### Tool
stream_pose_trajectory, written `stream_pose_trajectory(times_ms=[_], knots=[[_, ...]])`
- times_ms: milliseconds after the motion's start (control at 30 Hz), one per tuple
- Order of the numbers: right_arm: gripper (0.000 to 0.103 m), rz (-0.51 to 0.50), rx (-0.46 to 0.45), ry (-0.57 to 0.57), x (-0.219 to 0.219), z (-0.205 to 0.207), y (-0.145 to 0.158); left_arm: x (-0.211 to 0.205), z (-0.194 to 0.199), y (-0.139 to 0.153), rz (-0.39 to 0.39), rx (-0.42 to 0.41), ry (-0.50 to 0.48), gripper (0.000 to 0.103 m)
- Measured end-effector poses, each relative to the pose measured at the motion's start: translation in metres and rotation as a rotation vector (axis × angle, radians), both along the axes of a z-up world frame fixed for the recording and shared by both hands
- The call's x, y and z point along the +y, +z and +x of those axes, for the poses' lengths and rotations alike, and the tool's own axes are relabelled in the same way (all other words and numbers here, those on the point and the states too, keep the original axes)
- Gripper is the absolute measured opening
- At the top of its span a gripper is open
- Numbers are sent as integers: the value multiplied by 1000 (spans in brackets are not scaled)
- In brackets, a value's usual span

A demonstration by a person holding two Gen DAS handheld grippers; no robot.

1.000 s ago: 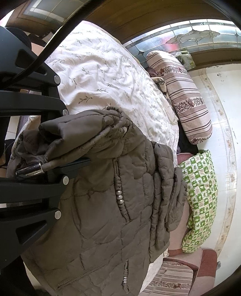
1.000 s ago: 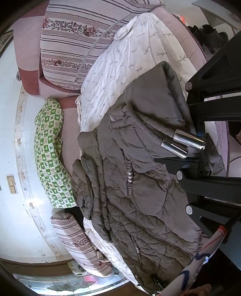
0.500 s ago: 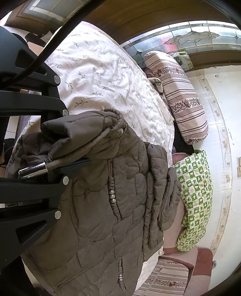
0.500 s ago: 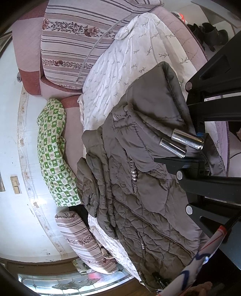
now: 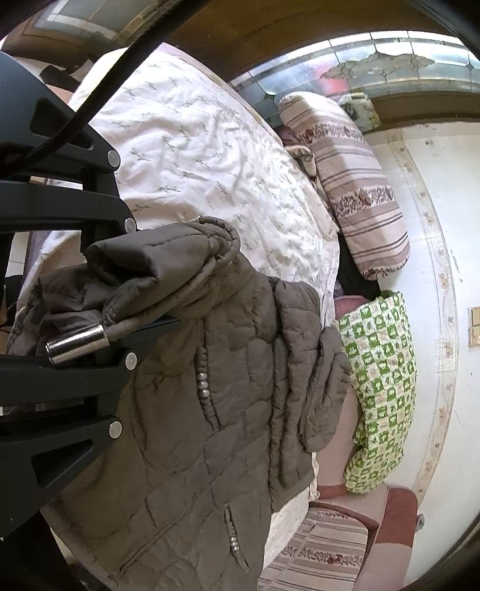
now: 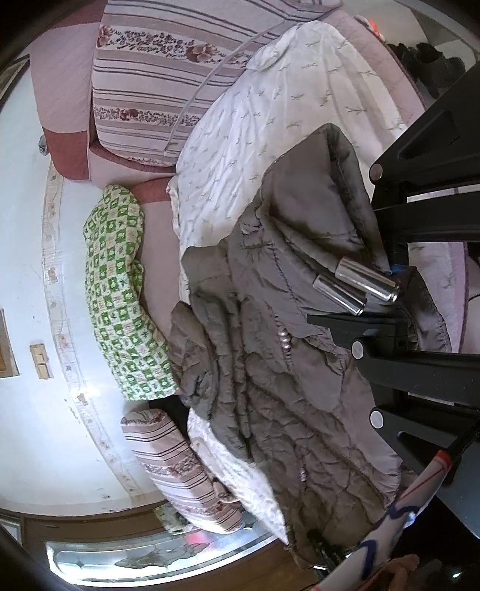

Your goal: Fold large clothes

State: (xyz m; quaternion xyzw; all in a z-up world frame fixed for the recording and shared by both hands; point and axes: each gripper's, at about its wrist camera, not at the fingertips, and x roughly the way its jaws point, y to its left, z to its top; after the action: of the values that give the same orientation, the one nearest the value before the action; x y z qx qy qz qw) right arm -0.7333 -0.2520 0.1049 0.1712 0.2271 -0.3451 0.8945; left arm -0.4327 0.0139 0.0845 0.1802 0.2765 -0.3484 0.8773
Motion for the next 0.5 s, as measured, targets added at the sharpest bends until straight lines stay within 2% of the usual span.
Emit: stream_pose_trajectory(times_ms=[167,367,433,467,500], knots=[[16,5,-70,33,-19,11,41,-15,23,38,-47,47,-31,26],[16,12,-163,39,-68,50,103,-67,71,114,-148,41,-49,31],[16,1,-167,26,-92,75,123,-92,94,136,-178,28,-44,39],[16,2,-167,20,-105,87,131,-101,104,144,-190,21,-37,39],[16,12,-167,9,-122,102,138,-118,120,156,-214,5,-26,48]])
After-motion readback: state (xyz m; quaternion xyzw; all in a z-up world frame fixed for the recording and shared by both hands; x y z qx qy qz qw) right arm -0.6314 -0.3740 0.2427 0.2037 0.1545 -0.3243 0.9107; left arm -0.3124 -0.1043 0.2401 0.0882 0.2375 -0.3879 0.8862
